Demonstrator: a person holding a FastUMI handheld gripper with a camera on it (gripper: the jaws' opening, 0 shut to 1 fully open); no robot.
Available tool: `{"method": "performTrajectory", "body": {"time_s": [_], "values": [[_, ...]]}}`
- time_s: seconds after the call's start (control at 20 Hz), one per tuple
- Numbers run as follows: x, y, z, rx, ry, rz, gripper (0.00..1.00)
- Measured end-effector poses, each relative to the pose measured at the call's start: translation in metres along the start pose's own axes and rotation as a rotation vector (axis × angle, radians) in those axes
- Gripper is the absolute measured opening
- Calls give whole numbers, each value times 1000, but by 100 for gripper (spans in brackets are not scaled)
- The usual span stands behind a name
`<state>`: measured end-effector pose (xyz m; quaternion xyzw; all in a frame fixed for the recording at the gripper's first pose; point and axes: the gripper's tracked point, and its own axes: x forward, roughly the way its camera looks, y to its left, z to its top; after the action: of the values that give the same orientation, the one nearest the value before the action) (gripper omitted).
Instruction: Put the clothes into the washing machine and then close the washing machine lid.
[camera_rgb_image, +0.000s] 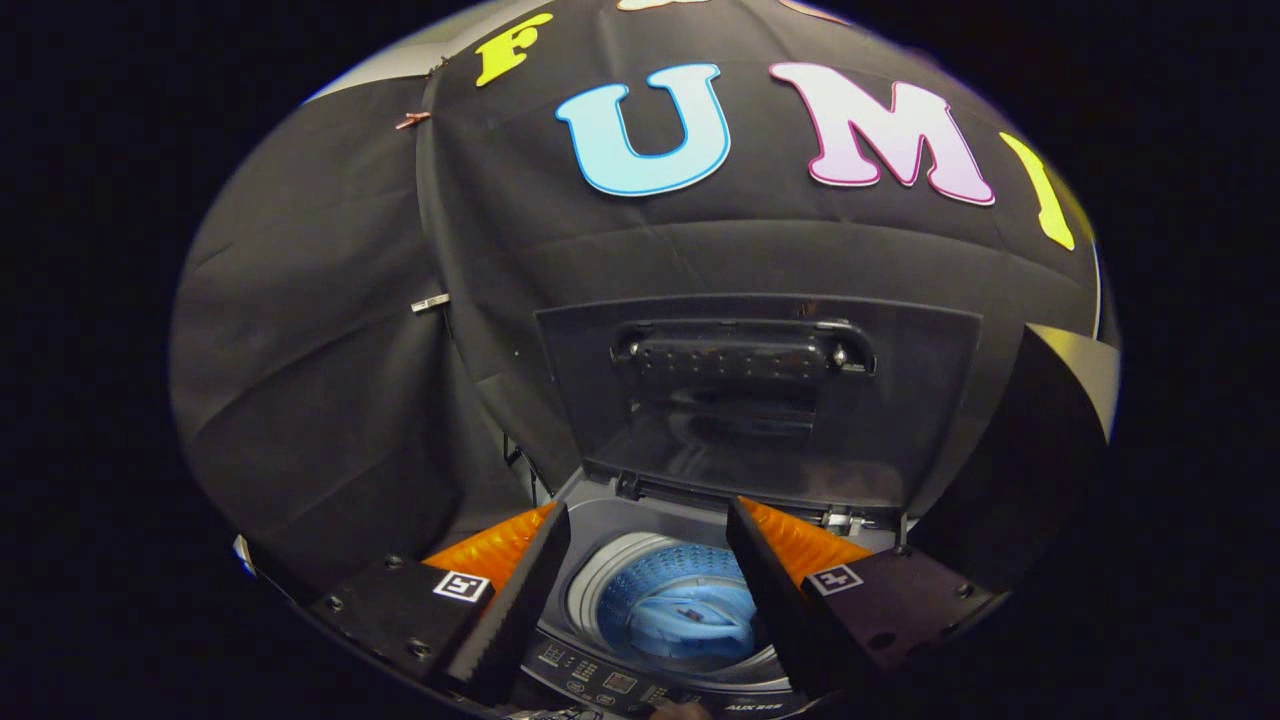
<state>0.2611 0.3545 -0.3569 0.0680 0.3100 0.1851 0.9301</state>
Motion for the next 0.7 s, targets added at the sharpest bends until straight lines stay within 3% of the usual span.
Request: {"method": "performTrajectory", "body": {"time_s": [0.3, 0.7], "values": [[-26, -1, 35, -28, -81, -31, 99], [-57, -13, 135, -59, -366, -65, 98]]}}
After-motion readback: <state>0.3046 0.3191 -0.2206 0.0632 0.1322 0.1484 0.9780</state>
